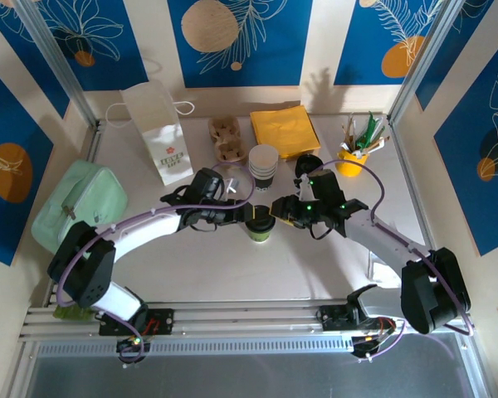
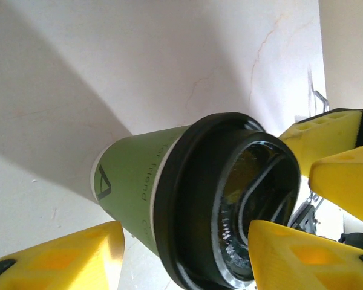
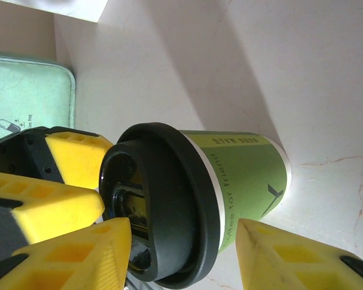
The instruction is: Pack the takeout coffee
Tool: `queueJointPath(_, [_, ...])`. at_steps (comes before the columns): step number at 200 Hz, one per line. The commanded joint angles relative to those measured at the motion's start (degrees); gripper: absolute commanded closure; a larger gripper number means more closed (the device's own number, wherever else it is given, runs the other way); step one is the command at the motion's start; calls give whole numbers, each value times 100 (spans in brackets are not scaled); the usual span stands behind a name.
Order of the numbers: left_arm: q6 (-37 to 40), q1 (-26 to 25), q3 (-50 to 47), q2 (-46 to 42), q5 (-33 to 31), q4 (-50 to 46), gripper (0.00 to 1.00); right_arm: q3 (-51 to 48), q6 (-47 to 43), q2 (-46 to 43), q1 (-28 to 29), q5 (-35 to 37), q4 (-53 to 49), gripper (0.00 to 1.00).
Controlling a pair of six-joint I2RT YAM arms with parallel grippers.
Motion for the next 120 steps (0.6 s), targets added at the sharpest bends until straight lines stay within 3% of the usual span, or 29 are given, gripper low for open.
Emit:
queueJointPath(1, [-117, -52, -114, 191, -10, 57, 44, -121, 0, 158, 38, 6, -99, 50])
queueJointPath(120, [-103, -52, 28, 168, -171, -249, 44, -74, -151, 150, 55, -19, -182, 51])
